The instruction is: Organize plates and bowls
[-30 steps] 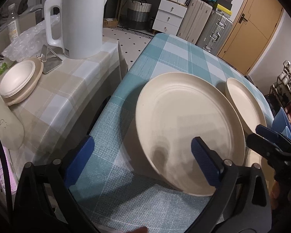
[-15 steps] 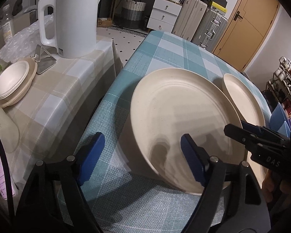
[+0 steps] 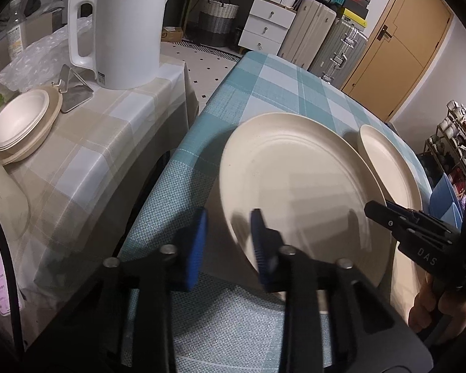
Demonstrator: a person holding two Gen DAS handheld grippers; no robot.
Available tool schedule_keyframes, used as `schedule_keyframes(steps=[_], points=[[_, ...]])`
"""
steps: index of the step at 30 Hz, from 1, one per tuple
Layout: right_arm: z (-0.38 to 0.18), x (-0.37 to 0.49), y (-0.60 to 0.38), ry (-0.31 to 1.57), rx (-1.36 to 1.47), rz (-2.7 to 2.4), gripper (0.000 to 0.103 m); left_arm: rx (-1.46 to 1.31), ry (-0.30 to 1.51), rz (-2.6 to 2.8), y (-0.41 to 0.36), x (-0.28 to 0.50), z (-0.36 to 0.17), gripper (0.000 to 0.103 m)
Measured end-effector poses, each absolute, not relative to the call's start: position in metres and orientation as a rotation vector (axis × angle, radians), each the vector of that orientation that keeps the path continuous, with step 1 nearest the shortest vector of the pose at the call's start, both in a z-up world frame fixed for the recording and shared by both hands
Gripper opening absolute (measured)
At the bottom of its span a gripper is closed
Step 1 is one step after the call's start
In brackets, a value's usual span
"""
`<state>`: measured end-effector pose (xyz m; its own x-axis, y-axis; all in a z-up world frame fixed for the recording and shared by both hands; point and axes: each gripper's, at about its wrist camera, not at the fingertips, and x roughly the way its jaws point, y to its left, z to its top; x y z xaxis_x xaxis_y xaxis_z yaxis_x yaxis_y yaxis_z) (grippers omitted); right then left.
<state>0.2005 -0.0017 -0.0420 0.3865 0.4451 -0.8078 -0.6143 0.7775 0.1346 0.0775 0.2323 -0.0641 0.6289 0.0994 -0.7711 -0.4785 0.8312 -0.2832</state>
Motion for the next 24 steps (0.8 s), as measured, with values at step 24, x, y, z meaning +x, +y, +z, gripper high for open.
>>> schedule_keyframes(steps=[24], points=[[-0.023, 0.182, -0.016, 0.886, -0.221, 0.631, 0.016, -0.433, 0.807, 0.325, 0.213, 0.072, -0.039, 0.013]])
